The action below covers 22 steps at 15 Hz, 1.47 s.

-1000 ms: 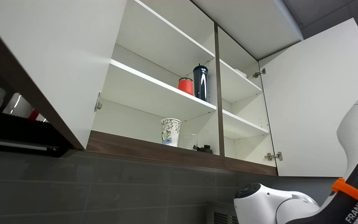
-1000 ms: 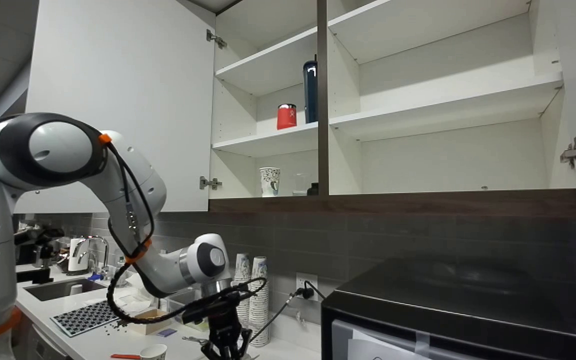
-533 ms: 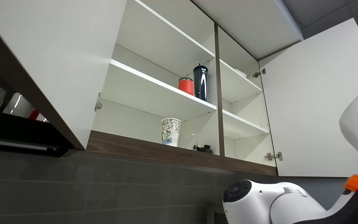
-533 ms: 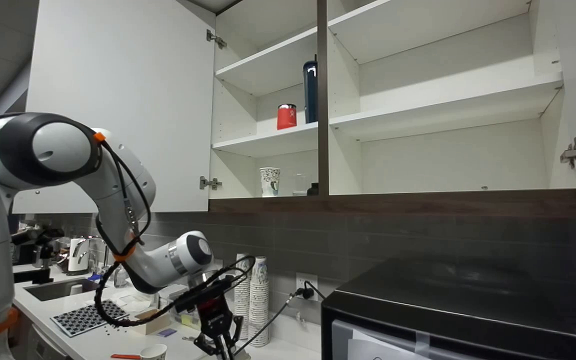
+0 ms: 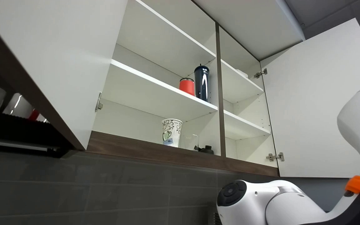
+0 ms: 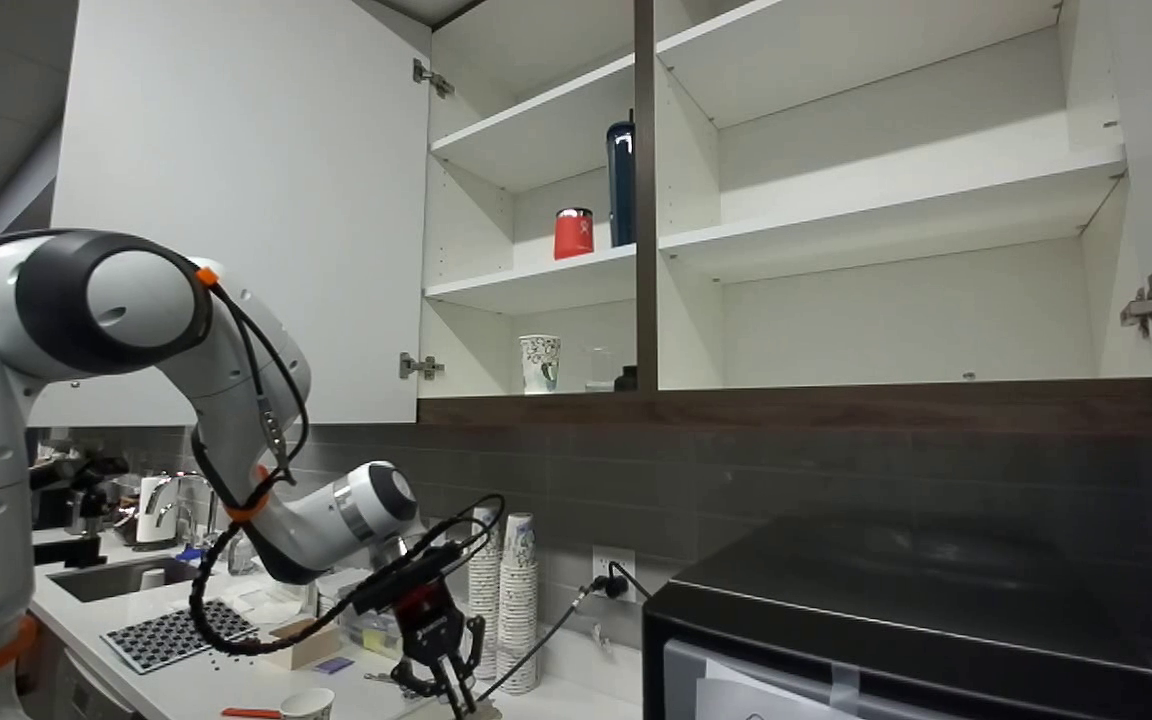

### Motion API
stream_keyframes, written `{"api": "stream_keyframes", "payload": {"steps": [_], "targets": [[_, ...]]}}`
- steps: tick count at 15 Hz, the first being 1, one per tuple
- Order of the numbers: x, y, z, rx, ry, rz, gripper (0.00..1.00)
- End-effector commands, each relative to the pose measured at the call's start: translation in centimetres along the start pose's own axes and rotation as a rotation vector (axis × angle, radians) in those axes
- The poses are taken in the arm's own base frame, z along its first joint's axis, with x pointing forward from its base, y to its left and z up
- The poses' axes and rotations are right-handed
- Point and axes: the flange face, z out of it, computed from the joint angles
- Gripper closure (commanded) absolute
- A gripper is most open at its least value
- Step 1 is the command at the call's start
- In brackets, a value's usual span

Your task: Put the straws inside the tea cup then put the cup and side plate inside the top cupboard

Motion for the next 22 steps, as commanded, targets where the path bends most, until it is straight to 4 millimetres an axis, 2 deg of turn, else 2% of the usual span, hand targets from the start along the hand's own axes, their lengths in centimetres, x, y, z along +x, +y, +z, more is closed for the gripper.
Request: {"api": "stream_keyframes", "payload": {"steps": [1, 7, 22], "targets": [[0.0, 0.0, 0.0, 0.0, -0.001, 0.0, 0.97], [1.4, -0.5, -0.7, -0.217, -0.083, -0.075, 0.97], [7.0, -2.5, 0.1, -0.44, -0.237, -0.414, 0.97]]}}
